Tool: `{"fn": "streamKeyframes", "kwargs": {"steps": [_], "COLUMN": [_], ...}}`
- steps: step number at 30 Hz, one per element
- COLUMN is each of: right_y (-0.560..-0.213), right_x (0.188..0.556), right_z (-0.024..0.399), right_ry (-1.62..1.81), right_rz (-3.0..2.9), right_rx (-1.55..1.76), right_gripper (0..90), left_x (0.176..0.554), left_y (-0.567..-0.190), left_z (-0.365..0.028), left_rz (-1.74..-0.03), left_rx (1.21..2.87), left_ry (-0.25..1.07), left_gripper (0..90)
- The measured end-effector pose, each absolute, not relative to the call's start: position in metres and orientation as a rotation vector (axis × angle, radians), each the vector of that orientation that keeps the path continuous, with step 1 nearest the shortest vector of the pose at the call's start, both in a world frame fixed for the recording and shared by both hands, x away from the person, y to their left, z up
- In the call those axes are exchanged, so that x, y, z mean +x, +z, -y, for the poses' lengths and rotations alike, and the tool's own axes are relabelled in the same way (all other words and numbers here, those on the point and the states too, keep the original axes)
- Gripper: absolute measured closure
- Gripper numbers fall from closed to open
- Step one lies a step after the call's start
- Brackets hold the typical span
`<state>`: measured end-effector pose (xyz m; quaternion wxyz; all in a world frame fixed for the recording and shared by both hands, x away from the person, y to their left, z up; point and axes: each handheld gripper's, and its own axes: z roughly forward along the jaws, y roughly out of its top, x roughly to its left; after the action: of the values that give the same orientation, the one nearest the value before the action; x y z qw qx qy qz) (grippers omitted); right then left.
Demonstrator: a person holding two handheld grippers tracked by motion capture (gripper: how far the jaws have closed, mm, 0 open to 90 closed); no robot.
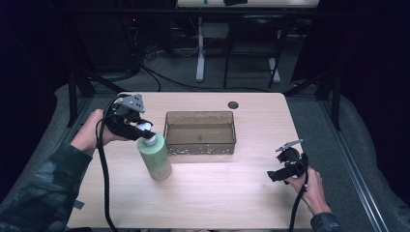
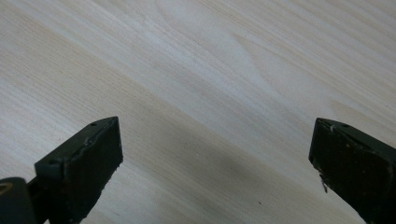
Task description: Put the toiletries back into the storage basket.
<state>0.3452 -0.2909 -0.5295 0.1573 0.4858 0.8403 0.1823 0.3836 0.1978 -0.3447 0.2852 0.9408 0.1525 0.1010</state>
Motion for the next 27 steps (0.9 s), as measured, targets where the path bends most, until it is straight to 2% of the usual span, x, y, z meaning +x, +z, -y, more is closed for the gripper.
{"fn": "streamKeyframes", "kwargs": {"steps": [27], "right_y": [-0.529], "right_x": [0.345], "right_z": [0.292], "right_ry": [0.518], "right_rz": [-2.405], "right_rx": [1.38], "right_gripper": [2.1], "left_x": [0.382], "left_y": [-0.318], "left_z": [-0.186], "left_rz": [-0.408], "left_rx": [2.6], "left_ry": [0.296], "left_gripper": [62.4]}}
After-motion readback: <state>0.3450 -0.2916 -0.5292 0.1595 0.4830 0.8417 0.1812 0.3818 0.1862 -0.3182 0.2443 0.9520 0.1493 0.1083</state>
